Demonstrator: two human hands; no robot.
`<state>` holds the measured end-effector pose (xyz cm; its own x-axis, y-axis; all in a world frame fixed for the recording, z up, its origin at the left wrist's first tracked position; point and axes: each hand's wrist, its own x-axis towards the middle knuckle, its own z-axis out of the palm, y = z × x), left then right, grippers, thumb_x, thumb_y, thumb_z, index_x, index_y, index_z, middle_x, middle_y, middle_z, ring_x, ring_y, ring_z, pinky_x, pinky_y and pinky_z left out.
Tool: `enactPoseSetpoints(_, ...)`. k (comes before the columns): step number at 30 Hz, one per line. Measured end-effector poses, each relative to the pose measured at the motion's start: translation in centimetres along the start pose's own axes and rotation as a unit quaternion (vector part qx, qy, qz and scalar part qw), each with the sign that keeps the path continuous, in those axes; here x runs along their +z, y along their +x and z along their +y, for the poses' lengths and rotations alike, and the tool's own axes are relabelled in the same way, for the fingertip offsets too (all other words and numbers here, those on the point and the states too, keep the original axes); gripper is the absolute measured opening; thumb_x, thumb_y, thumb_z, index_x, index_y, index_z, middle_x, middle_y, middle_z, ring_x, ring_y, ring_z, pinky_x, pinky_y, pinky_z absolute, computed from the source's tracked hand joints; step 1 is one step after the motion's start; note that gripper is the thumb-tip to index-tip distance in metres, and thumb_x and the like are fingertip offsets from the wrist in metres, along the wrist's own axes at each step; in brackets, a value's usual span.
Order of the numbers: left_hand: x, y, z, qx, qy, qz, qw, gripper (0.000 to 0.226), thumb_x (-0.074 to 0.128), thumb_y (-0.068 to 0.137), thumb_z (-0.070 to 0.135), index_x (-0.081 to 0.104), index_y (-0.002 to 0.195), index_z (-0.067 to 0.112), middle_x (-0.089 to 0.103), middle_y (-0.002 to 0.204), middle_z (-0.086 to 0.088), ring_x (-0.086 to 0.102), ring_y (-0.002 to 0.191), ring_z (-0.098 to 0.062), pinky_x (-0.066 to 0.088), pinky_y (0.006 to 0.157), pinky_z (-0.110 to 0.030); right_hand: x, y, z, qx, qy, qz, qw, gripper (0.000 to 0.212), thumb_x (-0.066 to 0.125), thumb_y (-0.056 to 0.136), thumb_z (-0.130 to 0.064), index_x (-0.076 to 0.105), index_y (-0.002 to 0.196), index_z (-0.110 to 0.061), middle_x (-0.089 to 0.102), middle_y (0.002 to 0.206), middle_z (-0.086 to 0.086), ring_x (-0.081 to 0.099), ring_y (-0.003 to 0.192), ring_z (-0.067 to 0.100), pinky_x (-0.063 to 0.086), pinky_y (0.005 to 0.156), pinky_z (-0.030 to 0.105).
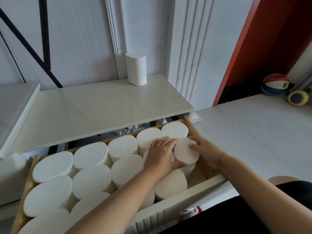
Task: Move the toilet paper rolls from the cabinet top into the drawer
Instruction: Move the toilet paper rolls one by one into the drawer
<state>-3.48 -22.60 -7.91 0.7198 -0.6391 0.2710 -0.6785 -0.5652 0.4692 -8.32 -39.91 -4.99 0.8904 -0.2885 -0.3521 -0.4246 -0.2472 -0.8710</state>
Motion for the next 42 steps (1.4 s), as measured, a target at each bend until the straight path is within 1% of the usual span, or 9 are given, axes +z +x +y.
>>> enactPoseSetpoints(4, -0.1, 0.0, 0.1, 0.004, 0.003, -0.011, 1.0, 0.086, 0.062, 0.068, 0.066, 0.032, 0.14, 0.031, 0.038, 0.145, 0.008, 0.024, 0.137, -0.011, 0.006, 0.114, -0.031, 0.2, -0.3, -0.2, -0.016, -0.107, -0.001, 0.994, 0.037, 0.048, 0.098, -0.018, 0.045, 0.135, -0.02, 0.054, 0.123, 0.008, 0.054, 0.11, 0.026, 0.05, 0.094, 0.037)
enactPoseSetpoints(11, -0.4, 0.2, 0.2, -0.009, -0.042, 0.018, 0.999, 0.062, 0.065, 0.082, 0.039, 0.041, 0.136, 0.022, 0.043, 0.141, 0.005, 0.033, 0.131, -0.012, 0.005, 0.112, -0.024, 0.1, 0.2, 0.2, 0.004, -0.23, 0.072, 0.971, 0.041, 0.044, 0.099, -0.026, 0.036, 0.136, -0.01, 0.054, 0.129, 0.016, 0.053, 0.107, 0.029, 0.038, 0.083, 0.029)
enactPoseSetpoints(17, 0.2, 0.2, 0.3, -0.003, -0.021, -0.001, 1.0, 0.053, 0.048, 0.095, 0.028, 0.031, 0.144, 0.019, 0.031, 0.151, 0.004, 0.019, 0.141, -0.011, -0.005, 0.111, -0.02, 0.6, 0.2, 0.5, 0.023, -0.284, 0.122, 0.951, 0.041, 0.044, 0.098, -0.037, 0.038, 0.126, -0.008, 0.059, 0.12, 0.016, 0.057, 0.1, 0.03, 0.047, 0.084, 0.037)
enactPoseSetpoints(22, 0.4, 0.3, 0.1, 0.011, 0.01, -0.041, 0.999, 0.073, 0.044, 0.09, 0.055, 0.019, 0.148, 0.018, 0.014, 0.158, 0.006, 0.003, 0.144, -0.005, -0.012, 0.111, -0.022, 0.3, 0.5, 0.5, 0.054, -0.235, 0.098, 0.966, 0.046, 0.05, 0.096, -0.041, 0.037, 0.125, -0.008, 0.06, 0.117, 0.014, 0.057, 0.09, 0.024, 0.045, 0.078, 0.033)
enactPoseSetpoints(26, 0.5, 0.5, 0.2, 0.003, 0.025, -0.035, 0.999, 0.077, 0.055, 0.086, 0.052, 0.022, 0.147, 0.018, 0.015, 0.157, 0.006, 0.005, 0.143, -0.005, -0.011, 0.11, -0.021, 0.2, 0.4, 0.7, 0.068, -0.089, 0.061, 0.992, 0.04, 0.052, 0.096, -0.033, 0.034, 0.124, -0.012, 0.068, 0.098, 0.014, 0.072, 0.079, 0.037, 0.057, 0.083, 0.048)
enactPoseSetpoints(32, 0.7, 0.5, 0.5, -0.009, 0.039, -0.039, 0.998, 0.071, 0.054, 0.09, 0.04, 0.021, 0.148, 0.015, 0.012, 0.158, 0.003, 0.004, 0.145, -0.009, -0.008, 0.115, -0.026, 0.5, 0.2, 0.5, 0.032, -0.149, 0.062, 0.986, 0.042, 0.047, 0.098, -0.032, 0.038, 0.135, -0.014, 0.068, 0.107, 0.015, 0.073, 0.077, 0.031, 0.059, 0.076, 0.037)
enactPoseSetpoints(37, 0.3, 0.1, -0.3, 0.002, 0.092, -0.072, 0.993, 0.07, 0.033, 0.094, 0.053, 0.008, 0.15, 0.019, 0.0, 0.159, 0.004, -0.007, 0.144, -0.009, -0.015, 0.113, -0.027, 0.7, -0.5, 0.3, -0.033, -0.384, 0.183, 0.904, 0.036, 0.049, 0.094, -0.044, 0.05, 0.116, -0.015, 0.063, 0.111, 0.007, 0.06, 0.095, 0.026, 0.051, 0.081, 0.036)
enactPoseSetpoints(40, -0.6, 0.0, -1.8, -0.011, 0.124, -0.076, 0.989, 0.07, 0.018, 0.093, 0.06, 0.006, 0.15, 0.021, -0.005, 0.159, 0.004, -0.013, 0.143, -0.009, -0.016, 0.113, -0.03, 0.8, 0.1, -1.2, -0.129, -0.379, 0.252, 0.881, 0.034, 0.057, 0.09, -0.046, 0.052, 0.11, -0.02, 0.058, 0.109, 0.001, 0.057, 0.092, 0.022, 0.049, 0.07, 0.035)
enactPoseSetpoints(42, -1.3, 0.1, -2.7, -0.025, 0.144, -0.083, 0.986, 0.07, 0.014, 0.093, 0.059, 0.001, 0.15, 0.02, -0.009, 0.159, 0.003, -0.016, 0.143, -0.01, -0.014, 0.114, -0.032, 1.3, 1.3, -2.7, -0.205, -0.318, 0.245, 0.893, 0.037, 0.061, 0.089, -0.042, 0.053, 0.115, -0.019, 0.054, 0.115, 0.002, 0.055, 0.099, 0.021, 0.05, 0.081, 0.035)
